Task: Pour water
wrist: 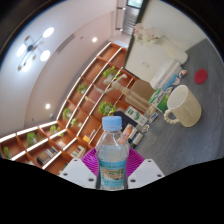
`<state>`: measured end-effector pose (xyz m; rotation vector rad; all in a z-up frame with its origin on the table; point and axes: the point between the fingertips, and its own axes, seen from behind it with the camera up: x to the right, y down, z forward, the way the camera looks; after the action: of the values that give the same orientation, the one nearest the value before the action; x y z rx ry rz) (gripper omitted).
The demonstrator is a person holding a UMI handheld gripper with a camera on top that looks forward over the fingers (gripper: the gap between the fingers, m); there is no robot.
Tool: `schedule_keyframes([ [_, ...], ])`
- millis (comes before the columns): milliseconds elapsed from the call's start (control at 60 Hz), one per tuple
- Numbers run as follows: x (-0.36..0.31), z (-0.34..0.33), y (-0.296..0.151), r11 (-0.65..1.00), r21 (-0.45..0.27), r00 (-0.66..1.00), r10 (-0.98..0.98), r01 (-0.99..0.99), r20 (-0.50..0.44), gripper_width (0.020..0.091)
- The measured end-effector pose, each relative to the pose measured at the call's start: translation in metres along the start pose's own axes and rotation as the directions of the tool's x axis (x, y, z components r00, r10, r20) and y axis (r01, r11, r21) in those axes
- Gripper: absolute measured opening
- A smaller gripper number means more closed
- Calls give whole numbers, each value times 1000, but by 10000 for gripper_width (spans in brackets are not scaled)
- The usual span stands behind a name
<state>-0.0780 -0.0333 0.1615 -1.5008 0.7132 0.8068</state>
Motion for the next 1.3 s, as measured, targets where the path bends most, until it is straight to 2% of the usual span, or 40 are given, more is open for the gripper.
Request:
schedule_keyframes([
  [133,8,-6,-53,934,80,938,346,-347,30,305],
  [217,29,7,-79,861,115,869,491,-495,65,304],
  [383,53,9,-108,676,148,692,711,-722,124,304],
  [450,64,16,-116,590,139,606,780,-796,157,304],
  [550,72,4,-120,488,137,506,842,-862,188,306],
  [583,79,20,-122,476,137,494,849,-869,185,306],
  [800,86,18,-109,502,131,517,845,-855,138,307],
  [817,87,19,-110,513,133,528,839,-848,133,327],
  [917,79,21,-104,639,123,650,757,-759,74,326],
  [967,66,21,-112,734,121,743,665,-668,75,325],
  [1050,49,20,-127,883,131,892,449,-451,47,327],
  [1117,48,22,-145,971,130,979,204,-200,-19,326],
  [1200,46,14,-166,987,106,986,-103,117,-130,327],
  [1300,61,10,-194,901,47,878,-406,430,-256,330],
])
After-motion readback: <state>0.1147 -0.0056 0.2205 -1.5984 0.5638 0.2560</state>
